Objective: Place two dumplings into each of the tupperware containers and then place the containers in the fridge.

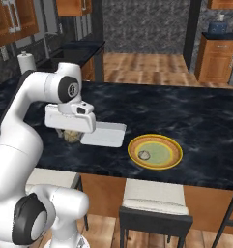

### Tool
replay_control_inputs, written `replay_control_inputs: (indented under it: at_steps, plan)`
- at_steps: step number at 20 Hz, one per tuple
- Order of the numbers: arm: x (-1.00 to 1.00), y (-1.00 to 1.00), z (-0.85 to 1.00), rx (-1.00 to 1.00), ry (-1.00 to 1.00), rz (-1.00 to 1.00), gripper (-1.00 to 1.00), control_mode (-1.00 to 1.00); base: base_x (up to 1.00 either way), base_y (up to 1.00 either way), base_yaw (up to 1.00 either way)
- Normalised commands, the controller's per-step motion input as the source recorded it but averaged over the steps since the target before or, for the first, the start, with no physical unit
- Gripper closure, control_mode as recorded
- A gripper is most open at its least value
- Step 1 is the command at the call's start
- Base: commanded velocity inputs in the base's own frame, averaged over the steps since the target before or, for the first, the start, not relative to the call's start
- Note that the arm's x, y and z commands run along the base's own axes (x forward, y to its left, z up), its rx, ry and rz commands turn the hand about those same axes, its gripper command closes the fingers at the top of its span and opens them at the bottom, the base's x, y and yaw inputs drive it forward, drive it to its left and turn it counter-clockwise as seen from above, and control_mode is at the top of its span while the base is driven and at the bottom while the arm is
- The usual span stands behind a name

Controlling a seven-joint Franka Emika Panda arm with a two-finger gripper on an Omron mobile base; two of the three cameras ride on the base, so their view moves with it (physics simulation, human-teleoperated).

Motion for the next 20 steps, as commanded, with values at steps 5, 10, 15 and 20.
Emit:
replay_control_inputs:
  at_steps: [5, 10, 15, 20]
  plan:
    - [0.00, 0.00, 0.00, 0.00, 0.00, 0.00, 1.00, 1.00, 0.00, 0.00, 0.00]
    - [0.00, 0.00, 0.00, 0.00, 0.00, 0.00, 1.00, -1.00, 0.00, 0.00, 0.00]
    - [0.14, 0.04, -0.03, 0.00, 0.00, 0.00, 1.00, -1.00, 0.00, 0.00, 0.00]
    - [1.00, 0.48, -0.36, 0.00, -0.01, 0.00, 1.00, -1.00, 0.00, 0.00, 0.00]
